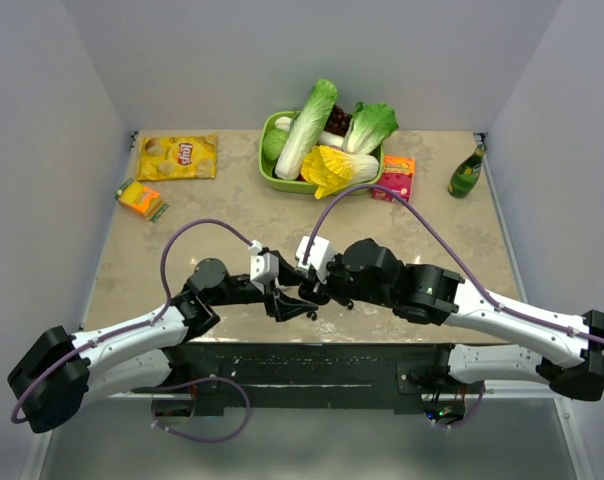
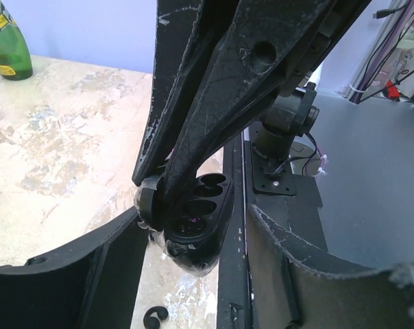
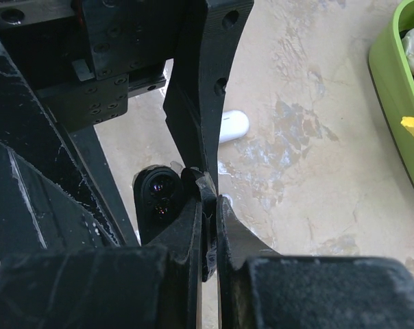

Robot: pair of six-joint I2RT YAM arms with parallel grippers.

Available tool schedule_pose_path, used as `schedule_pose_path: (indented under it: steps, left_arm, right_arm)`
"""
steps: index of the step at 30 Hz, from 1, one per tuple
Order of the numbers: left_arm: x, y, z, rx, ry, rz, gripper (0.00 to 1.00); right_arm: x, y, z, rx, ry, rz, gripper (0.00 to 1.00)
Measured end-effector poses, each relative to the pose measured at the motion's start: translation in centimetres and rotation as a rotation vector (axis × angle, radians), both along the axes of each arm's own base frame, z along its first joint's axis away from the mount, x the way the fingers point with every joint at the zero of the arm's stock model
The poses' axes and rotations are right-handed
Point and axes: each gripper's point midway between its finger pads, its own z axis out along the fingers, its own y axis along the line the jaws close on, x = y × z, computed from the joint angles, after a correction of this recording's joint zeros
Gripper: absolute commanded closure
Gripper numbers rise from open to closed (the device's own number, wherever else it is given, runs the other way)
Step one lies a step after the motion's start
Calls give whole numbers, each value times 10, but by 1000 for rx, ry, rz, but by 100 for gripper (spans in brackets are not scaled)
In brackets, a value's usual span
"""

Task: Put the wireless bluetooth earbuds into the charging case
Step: Adjust the charging case.

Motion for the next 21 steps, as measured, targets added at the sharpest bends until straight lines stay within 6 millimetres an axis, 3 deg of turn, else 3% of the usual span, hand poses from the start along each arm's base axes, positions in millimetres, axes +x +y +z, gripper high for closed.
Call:
schedule_pose_path:
  steps: [7,12,21]
  left_arm:
    - [1,-1,0,-5,-3,-3,48]
    - [1,-2,0,-6,-2,-5,41]
    - [1,-3,-2,-4,15,-6,39]
  right_arm:
    - [-1,2,-1,-1,7,9,100]
    - [-2,2,-1,1,9,15,100]
    - [-3,3,0,4,12,20,100]
